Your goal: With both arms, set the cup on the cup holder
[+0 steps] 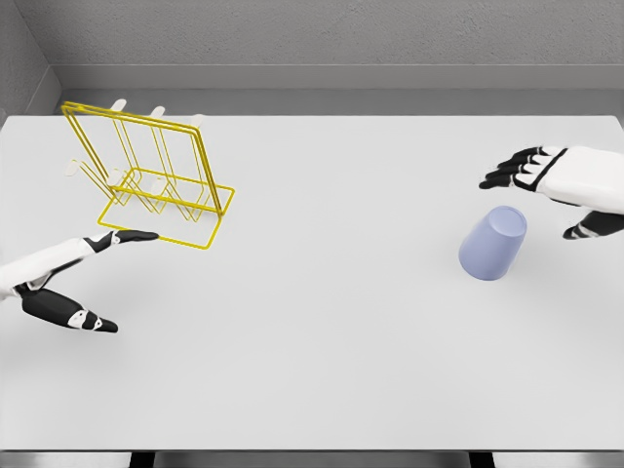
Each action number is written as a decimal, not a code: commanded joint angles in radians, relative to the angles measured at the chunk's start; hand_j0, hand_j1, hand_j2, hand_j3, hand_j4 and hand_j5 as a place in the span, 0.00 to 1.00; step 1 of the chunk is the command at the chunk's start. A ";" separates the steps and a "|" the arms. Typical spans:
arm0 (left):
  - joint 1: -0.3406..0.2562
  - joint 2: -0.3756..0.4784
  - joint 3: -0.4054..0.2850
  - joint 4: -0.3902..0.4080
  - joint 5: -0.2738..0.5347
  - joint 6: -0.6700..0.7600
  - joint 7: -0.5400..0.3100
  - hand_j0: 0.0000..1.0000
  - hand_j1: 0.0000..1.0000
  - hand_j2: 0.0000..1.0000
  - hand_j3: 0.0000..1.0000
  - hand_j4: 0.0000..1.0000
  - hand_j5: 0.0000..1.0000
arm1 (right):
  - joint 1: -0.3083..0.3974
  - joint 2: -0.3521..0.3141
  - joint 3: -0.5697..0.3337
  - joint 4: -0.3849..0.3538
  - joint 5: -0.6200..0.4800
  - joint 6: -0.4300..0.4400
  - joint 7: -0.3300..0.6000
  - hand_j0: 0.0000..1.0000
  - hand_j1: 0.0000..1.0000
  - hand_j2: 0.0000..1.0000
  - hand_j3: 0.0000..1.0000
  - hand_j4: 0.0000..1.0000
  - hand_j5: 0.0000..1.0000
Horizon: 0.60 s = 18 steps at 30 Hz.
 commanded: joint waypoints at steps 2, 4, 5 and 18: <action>0.000 0.000 -0.003 0.012 0.007 0.002 0.000 1.00 1.00 1.00 1.00 1.00 1.00 | -0.003 0.017 0.000 0.001 -0.007 0.012 0.077 1.00 1.00 1.00 1.00 1.00 1.00; 0.000 -0.002 -0.003 0.013 0.007 0.002 0.000 1.00 1.00 1.00 1.00 1.00 1.00 | -0.052 0.040 0.013 0.007 -0.010 0.018 0.077 1.00 1.00 1.00 1.00 1.00 1.00; 0.000 -0.005 -0.003 0.013 0.007 0.002 0.000 1.00 1.00 1.00 1.00 1.00 1.00 | -0.083 0.053 0.016 0.009 -0.012 0.020 0.077 1.00 1.00 1.00 1.00 1.00 1.00; -0.009 -0.045 -0.005 0.013 -0.041 0.002 0.000 1.00 1.00 1.00 1.00 1.00 1.00 | -0.193 0.126 0.145 0.098 -0.010 0.066 0.077 1.00 1.00 1.00 1.00 1.00 1.00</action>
